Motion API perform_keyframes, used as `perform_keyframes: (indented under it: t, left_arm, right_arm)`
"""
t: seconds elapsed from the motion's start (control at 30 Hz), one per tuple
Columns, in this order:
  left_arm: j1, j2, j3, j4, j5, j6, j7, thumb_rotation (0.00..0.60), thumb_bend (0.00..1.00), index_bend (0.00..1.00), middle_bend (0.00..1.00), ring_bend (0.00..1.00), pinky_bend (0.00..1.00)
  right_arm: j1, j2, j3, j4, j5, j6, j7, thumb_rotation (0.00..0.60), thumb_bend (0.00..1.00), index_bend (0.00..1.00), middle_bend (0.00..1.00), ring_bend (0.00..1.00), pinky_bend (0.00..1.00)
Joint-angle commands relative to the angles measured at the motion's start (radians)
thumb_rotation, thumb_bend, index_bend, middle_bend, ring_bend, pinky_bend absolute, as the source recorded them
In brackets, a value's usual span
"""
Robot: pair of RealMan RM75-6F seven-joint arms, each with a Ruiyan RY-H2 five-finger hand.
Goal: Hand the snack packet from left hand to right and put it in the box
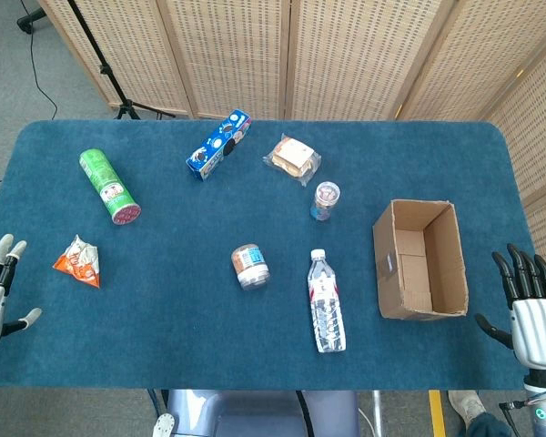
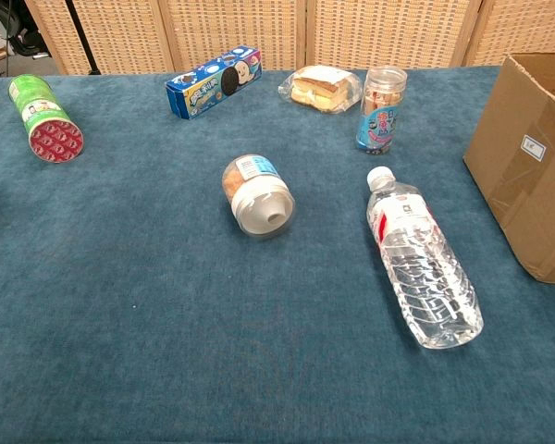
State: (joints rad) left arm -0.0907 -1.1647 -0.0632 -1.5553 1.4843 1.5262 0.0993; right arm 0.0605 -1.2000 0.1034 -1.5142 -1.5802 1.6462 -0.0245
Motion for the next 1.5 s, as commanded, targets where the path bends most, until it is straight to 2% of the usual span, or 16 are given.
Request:
perform_keyframes:
  t: [0.03, 0.23, 0.33, 0.43, 0.6, 0.7, 0.9, 1.07, 1.17, 1.2, 1.27, 1.33, 1.37, 1.43, 1.5]
  left_arm:
    - [0.001, 0.0, 0.0, 0.0, -0.003, -0.001, 0.003, 0.6, 0.0, 0.0, 0.0, 0.0, 0.0]
    - [0.0, 0.003, -0.004, -0.004, -0.018, -0.011, 0.01, 0.6, 0.0, 0.0, 0.0, 0.0, 0.0]
    - [-0.016, -0.004, -0.013, 0.009, -0.049, -0.049, 0.033, 0.6, 0.0, 0.0, 0.0, 0.0, 0.0]
    - [-0.058, -0.01, -0.023, 0.047, -0.098, -0.153, 0.015, 0.6, 0.0, 0.0, 0.0, 0.0, 0.0]
    - [-0.164, -0.04, -0.042, 0.168, -0.179, -0.406, -0.125, 0.6, 0.0, 0.0, 0.0, 0.0, 0.0]
    - [-0.214, -0.067, -0.045, 0.24, -0.187, -0.497, -0.164, 0.6, 0.0, 0.0, 0.0, 0.0, 0.0]
    - [-0.29, -0.146, -0.07, 0.385, -0.232, -0.614, -0.189, 0.6, 0.0, 0.0, 0.0, 0.0, 0.0]
    - [-0.328, -0.178, -0.084, 0.449, -0.246, -0.655, -0.203, 0.6, 0.0, 0.0, 0.0, 0.0, 0.0]
    - [-0.373, -0.203, -0.078, 0.487, -0.257, -0.741, -0.202, 0.6, 0.0, 0.0, 0.0, 0.0, 0.05]
    - [-0.385, -0.216, -0.078, 0.507, -0.256, -0.76, -0.213, 0.6, 0.0, 0.01, 0.0, 0.0, 0.09]
    - [-0.392, -0.232, -0.074, 0.532, -0.24, -0.758, -0.234, 0.6, 0.02, 0.13, 0.06, 0.05, 0.2]
    - [-0.396, -0.244, -0.062, 0.554, -0.221, -0.759, -0.249, 0.6, 0.08, 0.35, 0.22, 0.18, 0.33]
    - [-0.397, -0.247, -0.058, 0.561, -0.216, -0.759, -0.254, 0.6, 0.12, 0.42, 0.27, 0.22, 0.37]
    - [-0.397, -0.254, -0.054, 0.574, -0.207, -0.75, -0.265, 0.6, 0.23, 0.57, 0.39, 0.31, 0.44]
    - [-0.393, -0.257, -0.054, 0.58, -0.197, -0.724, -0.277, 0.6, 0.33, 0.65, 0.45, 0.36, 0.48]
  right_arm:
    - [-0.001, 0.001, 0.0, -0.001, 0.001, -0.001, -0.001, 0.6, 0.0, 0.0, 0.0, 0.0, 0.0]
    - [-0.003, 0.005, -0.003, -0.007, -0.001, -0.002, 0.002, 0.6, 0.0, 0.0, 0.0, 0.0, 0.0]
    - [0.001, 0.008, -0.003, -0.012, 0.004, -0.014, 0.003, 0.6, 0.0, 0.0, 0.0, 0.0, 0.0]
    - [0.001, 0.013, -0.001, -0.015, 0.017, -0.026, 0.011, 0.6, 0.0, 0.0, 0.0, 0.0, 0.0]
    - [-0.001, 0.022, 0.001, -0.02, 0.022, -0.026, 0.026, 0.6, 0.0, 0.0, 0.0, 0.0, 0.0]
    - [-0.001, 0.024, 0.002, -0.021, 0.026, -0.03, 0.03, 0.6, 0.0, 0.0, 0.0, 0.0, 0.0]
    - [0.0, 0.026, 0.006, -0.022, 0.037, -0.035, 0.033, 0.6, 0.0, 0.0, 0.0, 0.0, 0.0]
    - [0.0, 0.027, 0.013, -0.021, 0.05, -0.039, 0.039, 0.6, 0.0, 0.0, 0.0, 0.0, 0.0]
    - [0.003, 0.028, 0.015, -0.018, 0.058, -0.05, 0.045, 0.6, 0.0, 0.0, 0.0, 0.0, 0.0]
    - [0.003, 0.029, 0.015, -0.018, 0.059, -0.051, 0.047, 0.6, 0.0, 0.0, 0.0, 0.0, 0.0]
    - [0.003, 0.03, 0.015, -0.02, 0.06, -0.052, 0.048, 0.6, 0.0, 0.0, 0.0, 0.0, 0.0]
    - [0.003, 0.031, 0.015, -0.022, 0.06, -0.053, 0.051, 0.6, 0.0, 0.0, 0.0, 0.0, 0.0]
    - [0.003, 0.032, 0.015, -0.022, 0.061, -0.055, 0.053, 0.6, 0.0, 0.0, 0.0, 0.0, 0.0]
    - [0.005, 0.033, 0.015, -0.023, 0.063, -0.06, 0.057, 0.6, 0.0, 0.0, 0.0, 0.0, 0.0]
    - [0.005, 0.035, 0.016, -0.023, 0.066, -0.064, 0.061, 0.6, 0.0, 0.0, 0.0, 0.0, 0.0]
